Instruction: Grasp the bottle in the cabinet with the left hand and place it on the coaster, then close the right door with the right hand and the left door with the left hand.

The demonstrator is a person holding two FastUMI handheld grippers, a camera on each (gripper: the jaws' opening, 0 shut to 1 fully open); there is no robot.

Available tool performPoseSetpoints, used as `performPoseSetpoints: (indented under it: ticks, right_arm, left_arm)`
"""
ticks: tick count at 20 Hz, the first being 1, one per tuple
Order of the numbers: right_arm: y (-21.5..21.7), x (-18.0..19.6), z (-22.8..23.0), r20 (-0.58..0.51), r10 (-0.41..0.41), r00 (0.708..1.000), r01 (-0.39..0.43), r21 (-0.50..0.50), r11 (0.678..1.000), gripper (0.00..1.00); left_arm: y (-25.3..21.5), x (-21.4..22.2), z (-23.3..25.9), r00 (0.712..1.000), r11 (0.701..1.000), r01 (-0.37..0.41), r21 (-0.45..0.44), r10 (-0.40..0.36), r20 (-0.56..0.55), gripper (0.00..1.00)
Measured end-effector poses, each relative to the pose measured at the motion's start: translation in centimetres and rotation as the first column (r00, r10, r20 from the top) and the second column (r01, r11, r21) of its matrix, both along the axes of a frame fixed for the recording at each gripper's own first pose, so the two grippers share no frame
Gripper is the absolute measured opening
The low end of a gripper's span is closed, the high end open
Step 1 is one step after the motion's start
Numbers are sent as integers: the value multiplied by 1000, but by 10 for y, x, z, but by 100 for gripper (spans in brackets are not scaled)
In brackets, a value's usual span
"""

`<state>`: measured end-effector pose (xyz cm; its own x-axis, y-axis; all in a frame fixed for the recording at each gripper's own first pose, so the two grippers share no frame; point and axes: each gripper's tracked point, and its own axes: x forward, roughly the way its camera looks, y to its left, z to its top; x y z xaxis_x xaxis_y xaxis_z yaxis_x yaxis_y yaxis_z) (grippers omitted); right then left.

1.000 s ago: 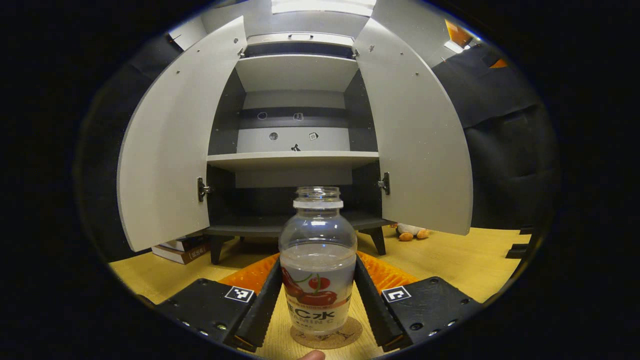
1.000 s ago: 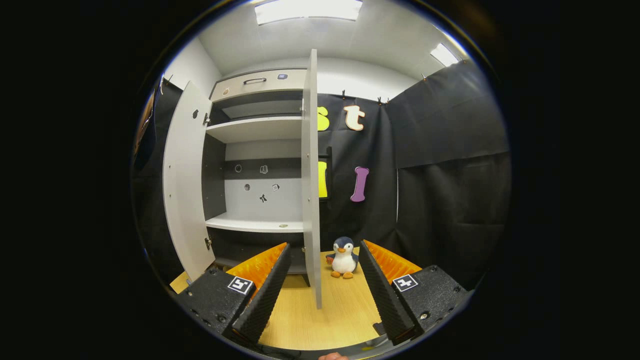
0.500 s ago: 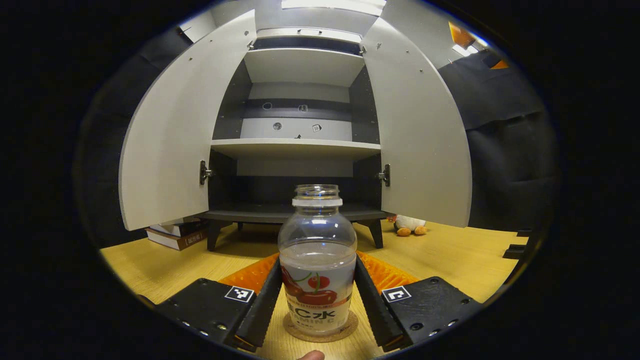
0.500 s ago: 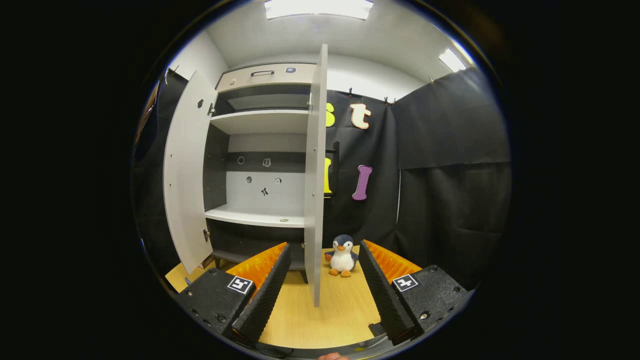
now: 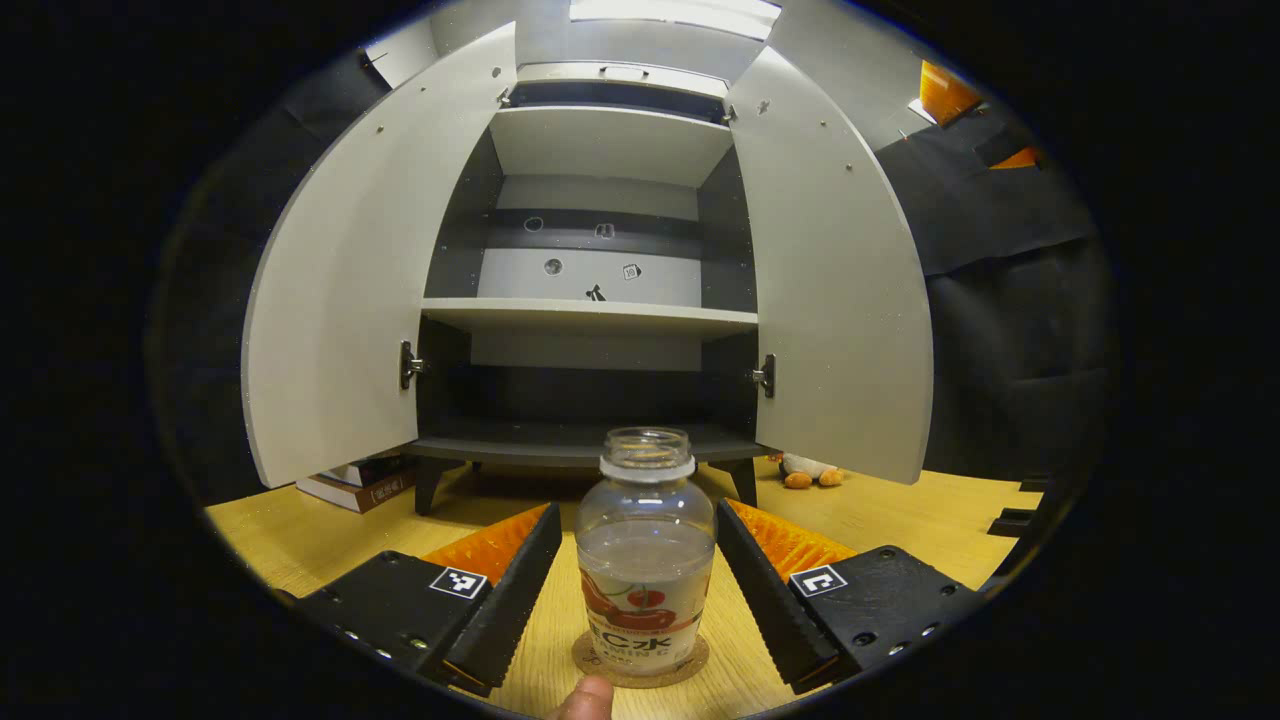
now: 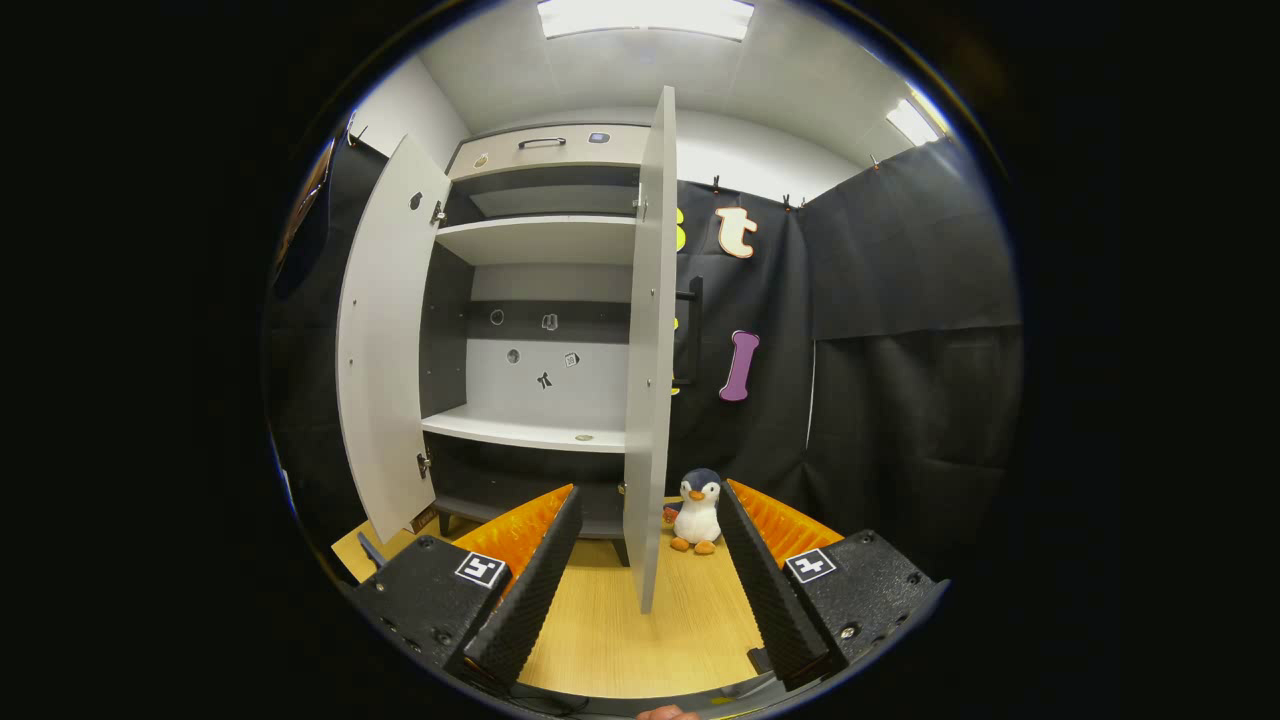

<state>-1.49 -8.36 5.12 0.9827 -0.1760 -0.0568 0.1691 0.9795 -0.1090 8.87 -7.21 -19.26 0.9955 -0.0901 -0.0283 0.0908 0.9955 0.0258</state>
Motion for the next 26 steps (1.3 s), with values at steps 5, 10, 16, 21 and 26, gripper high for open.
performPoseSetpoints:
  ticks: [5,10,16,21,26]
  right_arm:
    - [4,6,-3,5,31,999,-31,9,999,84]
    - [2,19,7,82,56,995,-62,70,996,84]
    - [-36,53,63,202,82,976,-98,67,993,84]
    - [-96,91,109,242,16,970,-17,2,1000,83]
    - [-133,142,116,181,-50,982,44,39,998,83]
  left_arm:
    - [5,-13,52,999,1000,14,-11,-13,43,93]
    - [10,-27,112,998,998,54,-42,-52,44,93]
    - [28,-42,142,999,994,41,-101,-43,-15,94]
    - [66,-54,143,998,996,-63,-63,63,-8,94]
    - [85,-57,148,991,990,-131,-57,130,-13,94]
